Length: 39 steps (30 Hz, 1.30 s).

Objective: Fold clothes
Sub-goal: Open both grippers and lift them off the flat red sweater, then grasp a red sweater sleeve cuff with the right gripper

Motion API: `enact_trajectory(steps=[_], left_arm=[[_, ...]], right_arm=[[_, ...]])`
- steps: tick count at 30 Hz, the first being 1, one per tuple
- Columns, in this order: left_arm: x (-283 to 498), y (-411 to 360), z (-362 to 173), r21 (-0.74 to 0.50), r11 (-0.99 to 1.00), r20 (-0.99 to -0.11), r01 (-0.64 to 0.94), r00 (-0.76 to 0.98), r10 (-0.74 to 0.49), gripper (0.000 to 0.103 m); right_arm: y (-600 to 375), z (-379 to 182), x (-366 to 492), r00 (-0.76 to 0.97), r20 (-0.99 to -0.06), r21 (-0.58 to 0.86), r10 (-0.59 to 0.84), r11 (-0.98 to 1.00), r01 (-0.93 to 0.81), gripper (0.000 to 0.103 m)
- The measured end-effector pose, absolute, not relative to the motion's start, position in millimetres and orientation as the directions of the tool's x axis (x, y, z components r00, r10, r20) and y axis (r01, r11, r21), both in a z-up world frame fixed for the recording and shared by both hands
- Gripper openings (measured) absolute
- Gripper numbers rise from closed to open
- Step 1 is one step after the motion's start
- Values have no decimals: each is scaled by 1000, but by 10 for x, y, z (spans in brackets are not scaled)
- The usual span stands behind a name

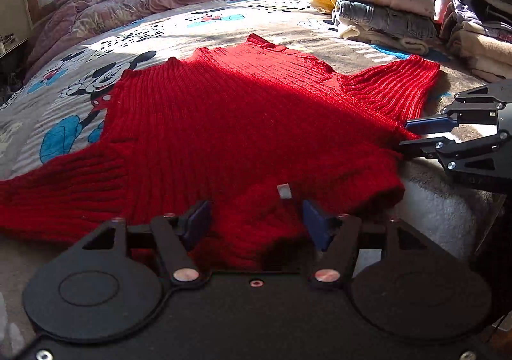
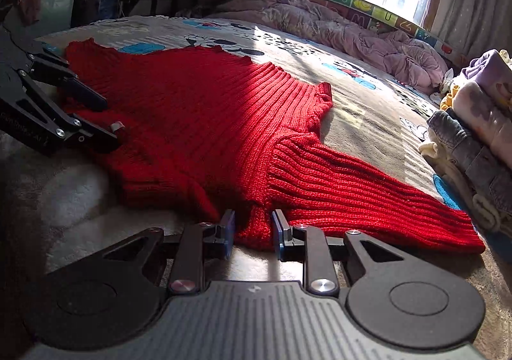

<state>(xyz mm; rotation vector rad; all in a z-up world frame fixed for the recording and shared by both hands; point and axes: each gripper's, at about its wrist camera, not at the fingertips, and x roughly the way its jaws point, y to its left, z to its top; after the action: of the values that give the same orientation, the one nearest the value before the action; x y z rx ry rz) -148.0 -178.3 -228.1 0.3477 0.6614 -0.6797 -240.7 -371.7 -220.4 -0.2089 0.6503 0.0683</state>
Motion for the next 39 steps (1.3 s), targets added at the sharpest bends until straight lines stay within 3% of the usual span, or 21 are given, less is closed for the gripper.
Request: enact_trajectory(steps=[3, 6, 9, 12, 17, 18, 20, 22, 24, 29, 32, 35, 39], left_arm=[[-1580, -1707, -2241, 85, 753, -638, 653, 616, -462, 67], [-1632, -1660, -2426, 101, 759, -674, 643, 605, -423, 73], [-1630, -1659, -2377, 105, 747, -685, 657, 592, -425, 74], [-1562, -1600, -2246, 26, 754, -696, 657, 553, -458, 74], [-1488, -1473, -2168, -71, 788, -652, 611, 570, -501, 74], [-1470, -1471, -2201, -66, 795, -656, 603, 574, -491, 74], [-1474, -1511, -2233, -33, 782, -677, 623, 562, -476, 78], [-1498, -1574, -2247, 13, 750, -704, 661, 539, -463, 82], [-1522, -1617, -2241, 42, 722, -721, 691, 521, -457, 81], [-1507, -1484, -1999, -61, 728, -641, 682, 533, -553, 76], [-1374, -1443, -1949, -91, 741, -639, 665, 531, -556, 71], [-1168, -1438, -1896, -84, 736, -667, 672, 511, -543, 62], [-806, -1406, -1768, -6, 723, -714, 691, 503, -486, 60]], right_arm=[[-3706, -2059, -2555, 840, -540, -78, 61, 990, -121, 28], [-3542, -2016, -2573, 879, -468, -94, 98, 983, -159, 27], [-3371, -2188, -2417, 802, -586, -105, 115, 971, -215, 26], [-3265, -2171, -2490, 796, -599, -173, 82, 958, -228, 26], [-3247, -2020, -2646, 865, -490, -137, 109, 970, -199, 26], [-3227, -2018, -2638, 876, -471, -149, 107, 969, -198, 29], [-3206, -2102, -2499, 840, -533, -139, 103, 968, -207, 37], [-3273, -2163, -2404, 782, -607, -60, 144, 972, -225, 38], [-3396, -2068, -2378, 767, -615, -4, 182, 972, -234, 33], [-3830, -1886, -2268, 843, -496, 160, 211, 976, -150, 33], [-4046, -1790, -1893, 851, -481, 195, 212, 972, -132, 34], [-4320, -1788, -1435, 843, -462, 348, 277, 930, -115, 34], [-4734, -2149, -801, 791, -558, 487, 252, 871, 66, 33]])
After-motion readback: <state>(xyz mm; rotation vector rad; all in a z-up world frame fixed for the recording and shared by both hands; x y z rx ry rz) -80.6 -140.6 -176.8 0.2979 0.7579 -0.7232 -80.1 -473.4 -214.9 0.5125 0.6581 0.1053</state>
